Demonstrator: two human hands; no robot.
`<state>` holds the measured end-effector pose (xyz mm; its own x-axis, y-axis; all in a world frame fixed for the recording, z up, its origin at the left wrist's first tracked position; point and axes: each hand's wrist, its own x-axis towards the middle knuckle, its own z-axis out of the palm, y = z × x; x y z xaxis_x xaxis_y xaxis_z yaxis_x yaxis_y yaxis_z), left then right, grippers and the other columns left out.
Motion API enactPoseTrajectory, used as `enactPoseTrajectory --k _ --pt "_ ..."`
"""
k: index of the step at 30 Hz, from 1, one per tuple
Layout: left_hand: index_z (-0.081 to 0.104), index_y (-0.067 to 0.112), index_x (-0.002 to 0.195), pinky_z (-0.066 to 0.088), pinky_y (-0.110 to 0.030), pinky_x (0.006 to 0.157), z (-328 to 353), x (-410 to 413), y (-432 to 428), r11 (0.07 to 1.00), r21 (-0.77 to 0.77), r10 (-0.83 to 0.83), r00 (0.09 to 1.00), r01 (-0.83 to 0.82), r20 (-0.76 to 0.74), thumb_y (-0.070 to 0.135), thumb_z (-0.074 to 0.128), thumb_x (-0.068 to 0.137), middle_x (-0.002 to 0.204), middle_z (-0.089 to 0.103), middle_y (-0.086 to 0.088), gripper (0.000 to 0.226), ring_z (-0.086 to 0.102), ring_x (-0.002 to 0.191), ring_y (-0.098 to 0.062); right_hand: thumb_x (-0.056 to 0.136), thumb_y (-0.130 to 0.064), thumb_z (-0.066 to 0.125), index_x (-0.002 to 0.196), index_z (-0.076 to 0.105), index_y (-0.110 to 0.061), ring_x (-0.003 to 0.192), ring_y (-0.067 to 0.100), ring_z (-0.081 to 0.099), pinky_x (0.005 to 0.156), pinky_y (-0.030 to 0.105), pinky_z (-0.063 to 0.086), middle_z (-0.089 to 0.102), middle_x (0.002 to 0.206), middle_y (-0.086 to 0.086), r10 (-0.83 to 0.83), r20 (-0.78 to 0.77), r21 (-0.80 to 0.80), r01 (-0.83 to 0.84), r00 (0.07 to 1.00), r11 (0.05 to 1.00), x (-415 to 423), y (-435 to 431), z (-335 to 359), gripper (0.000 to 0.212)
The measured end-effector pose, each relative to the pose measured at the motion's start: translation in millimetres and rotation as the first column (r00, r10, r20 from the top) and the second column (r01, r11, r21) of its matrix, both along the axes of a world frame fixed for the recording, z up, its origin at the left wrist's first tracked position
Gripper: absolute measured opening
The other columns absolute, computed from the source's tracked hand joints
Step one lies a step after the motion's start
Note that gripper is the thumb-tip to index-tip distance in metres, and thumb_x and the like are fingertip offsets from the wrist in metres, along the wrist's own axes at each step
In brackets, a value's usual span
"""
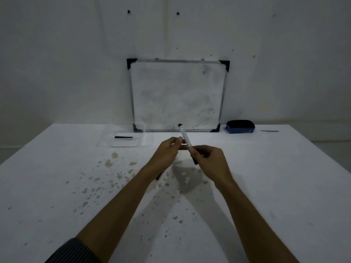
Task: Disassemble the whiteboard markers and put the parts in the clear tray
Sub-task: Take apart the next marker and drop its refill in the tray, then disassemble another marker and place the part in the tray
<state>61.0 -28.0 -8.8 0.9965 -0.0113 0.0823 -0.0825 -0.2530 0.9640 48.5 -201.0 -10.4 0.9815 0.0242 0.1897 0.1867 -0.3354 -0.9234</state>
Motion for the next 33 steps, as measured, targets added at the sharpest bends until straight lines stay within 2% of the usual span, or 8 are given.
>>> enactPoseTrajectory --k 3,5,8,18,24,27,30,33 --pt "0.065 0.019 0.129 0.048 -0.036 0.102 -9 33 -17 0.930 0.362 0.032 0.995 -0.064 0.093 0.047 0.047 0.107 0.127 0.073 0.003 0.040 0.064 0.124 -0.020 0.090 -0.044 0.073 0.101 0.074 -0.032 0.070 0.003 0.068 0.063 0.019 0.052 0.071 0.082 -0.015 -0.151 0.106 -0.288 0.176 0.983 0.941 37 -36 7 0.016" --pt "0.056 0.019 0.144 0.040 -0.041 0.113 -22 50 -26 0.756 0.654 -0.057 0.994 -0.015 0.090 0.052 0.052 0.103 0.150 0.058 -0.005 0.053 0.053 0.137 -0.026 0.091 -0.038 0.075 0.102 0.077 -0.024 0.074 0.014 0.069 0.069 0.029 0.056 0.076 0.085 -0.004 -0.192 0.173 -0.442 0.250 0.966 0.861 65 -57 6 0.018" --pt "0.040 0.020 0.157 0.022 -0.045 0.124 -44 64 -32 0.547 0.836 -0.131 0.991 0.046 0.031 0.064 0.046 0.099 0.168 0.035 -0.006 0.073 0.033 0.153 -0.026 0.093 -0.033 0.074 0.110 0.079 -0.018 0.090 0.027 0.067 0.081 0.040 0.055 0.077 0.096 0.008 -0.173 0.236 -0.608 0.284 0.956 0.741 105 -76 -6 0.024" --pt "0.039 0.028 0.158 0.023 -0.045 0.124 -61 74 -25 0.473 0.880 -0.119 0.986 -0.049 0.118 0.077 0.034 0.094 0.170 0.032 0.003 0.081 0.031 0.154 -0.020 0.098 -0.024 0.066 0.121 0.076 -0.018 0.114 0.036 0.055 0.092 0.041 0.036 0.069 0.119 0.014 -0.059 0.298 -0.695 0.259 0.953 0.670 174 -62 -39 0.026" --pt "0.042 0.029 0.156 0.028 -0.046 0.121 -54 73 -24 0.435 0.900 -0.143 0.987 -0.009 0.079 0.079 0.037 0.092 0.168 0.034 0.002 0.082 0.037 0.150 -0.021 0.097 -0.014 0.066 0.132 0.066 -0.010 0.125 0.035 0.050 0.102 0.042 0.037 0.059 0.131 0.017 -0.131 0.272 -0.627 0.279 0.953 0.727 145 -61 -46 0.036" --pt "0.049 0.030 0.152 0.032 -0.045 0.118 -41 75 -22 0.443 0.896 -0.149 0.988 0.026 0.045 0.076 0.046 0.091 0.165 0.040 0.003 0.077 0.042 0.146 -0.022 0.096 -0.019 0.068 0.122 0.070 -0.009 0.120 0.034 0.052 0.100 0.042 0.042 0.059 0.127 0.016 -0.161 0.278 -0.610 0.304 0.947 0.732 112 -71 -40 0.028" --pt "0.048 0.029 0.154 0.030 -0.046 0.120 -21 76 -17 0.464 0.871 -0.169 0.982 0.159 -0.090 0.066 0.057 0.093 0.167 0.037 0.002 0.071 0.040 0.148 -0.023 0.098 -0.032 0.064 0.117 0.072 -0.013 0.106 0.026 0.062 0.087 0.034 0.053 0.065 0.117 0.013 -0.136 0.108 -0.602 0.174 0.985 0.779 74 -77 -30 0.028" --pt "0.051 0.023 0.152 0.030 -0.041 0.120 -9 64 -11 0.488 0.850 -0.203 0.973 0.195 -0.107 0.053 0.060 0.099 0.164 0.042 -0.001 0.062 0.041 0.148 -0.023 0.092 -0.058 0.062 0.120 0.069 -0.020 0.084 0.010 0.059 0.069 0.022 0.045 0.064 0.108 0.002 -0.027 -0.141 -0.598 -0.064 0.990 0.799 34 -75 -26 0.048"
